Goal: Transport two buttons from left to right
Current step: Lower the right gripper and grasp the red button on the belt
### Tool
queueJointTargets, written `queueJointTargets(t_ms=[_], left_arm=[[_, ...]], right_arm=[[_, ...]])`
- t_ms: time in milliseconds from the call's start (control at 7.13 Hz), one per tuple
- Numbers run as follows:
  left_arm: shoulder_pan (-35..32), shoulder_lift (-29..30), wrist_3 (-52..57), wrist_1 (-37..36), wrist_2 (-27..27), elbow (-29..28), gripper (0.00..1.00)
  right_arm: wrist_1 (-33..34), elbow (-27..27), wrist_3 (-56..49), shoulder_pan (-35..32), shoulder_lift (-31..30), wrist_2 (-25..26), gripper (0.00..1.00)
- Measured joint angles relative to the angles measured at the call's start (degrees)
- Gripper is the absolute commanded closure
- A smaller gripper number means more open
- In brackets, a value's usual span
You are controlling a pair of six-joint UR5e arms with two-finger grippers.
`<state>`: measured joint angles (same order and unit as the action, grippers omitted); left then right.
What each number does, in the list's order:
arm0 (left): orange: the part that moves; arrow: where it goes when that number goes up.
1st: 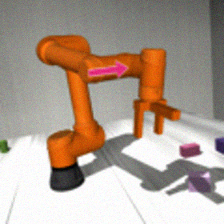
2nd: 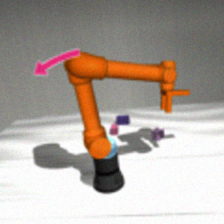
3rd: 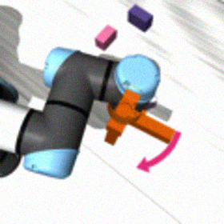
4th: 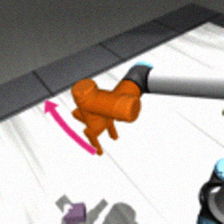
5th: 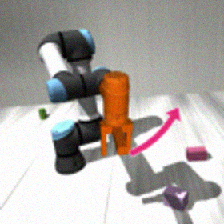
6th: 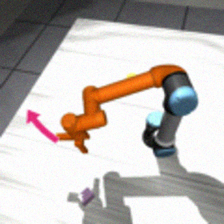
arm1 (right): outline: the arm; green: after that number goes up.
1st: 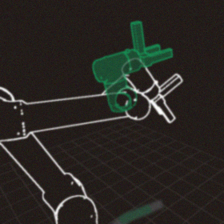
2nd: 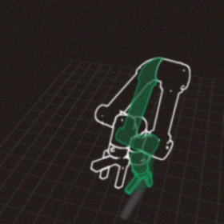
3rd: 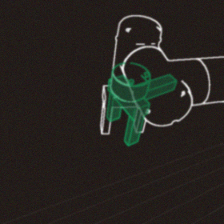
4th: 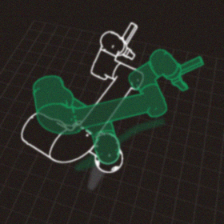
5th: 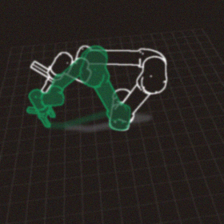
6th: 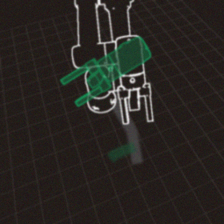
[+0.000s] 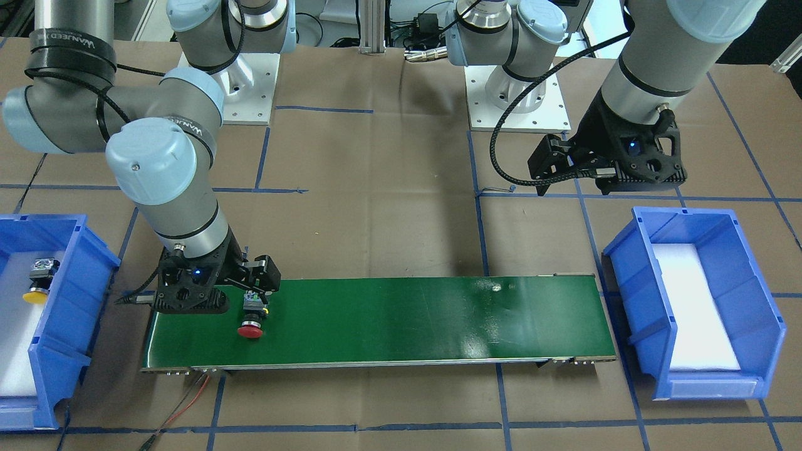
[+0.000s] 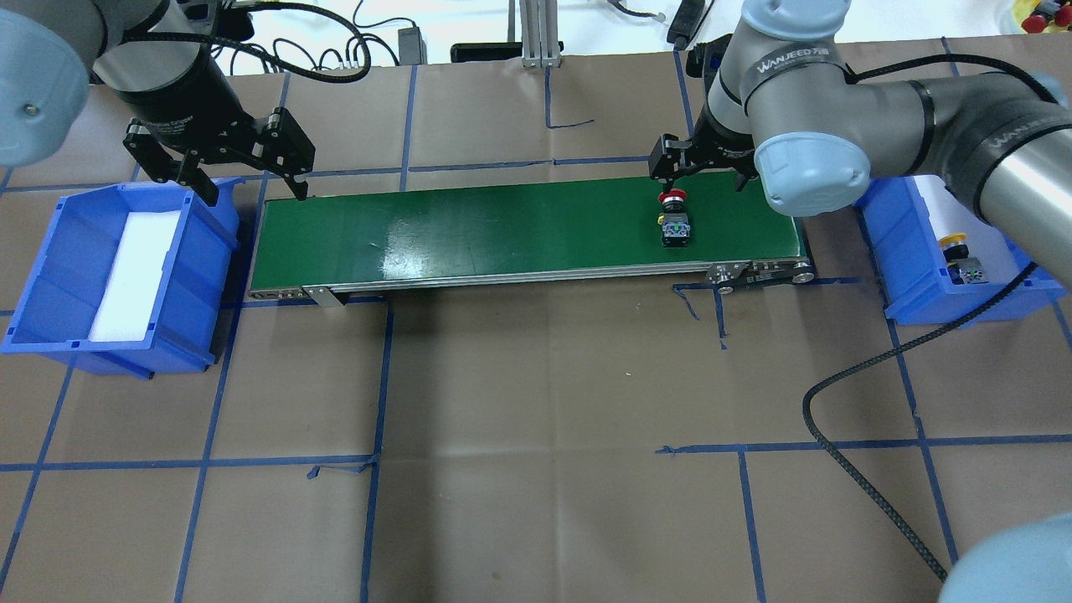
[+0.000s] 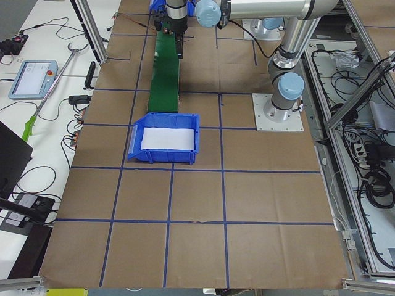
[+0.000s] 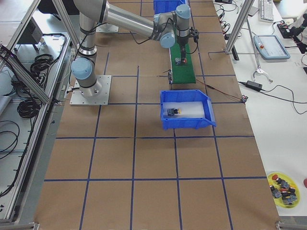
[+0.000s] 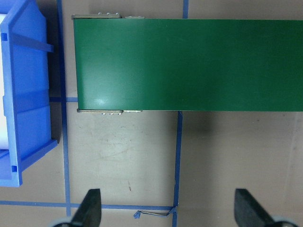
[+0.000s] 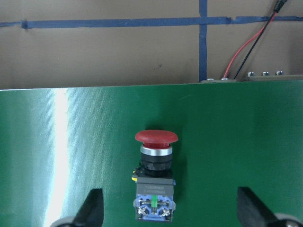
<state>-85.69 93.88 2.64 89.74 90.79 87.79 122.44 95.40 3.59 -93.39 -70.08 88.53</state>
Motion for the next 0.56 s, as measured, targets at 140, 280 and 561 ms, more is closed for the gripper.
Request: queueJointTargets(t_ms=[140, 280, 561], left_arm=[[0.00, 0.01, 0.00, 0.00, 0.00, -0.01, 0.00], [0.00, 0.01, 0.00, 0.00, 0.00, -0.04, 0.00], [0.00, 0.00, 0.00, 0.00, 0.00, -0.06, 0.00]], right_arm=[[0.05, 0.13, -0.14, -0.04, 1.01, 0.07, 0.01], [0.07, 0.23, -0.33, 0.03, 2.30, 0.11, 0.01], [-0.19, 0.40, -0.55, 0.84, 4.21, 0.19, 0.26]])
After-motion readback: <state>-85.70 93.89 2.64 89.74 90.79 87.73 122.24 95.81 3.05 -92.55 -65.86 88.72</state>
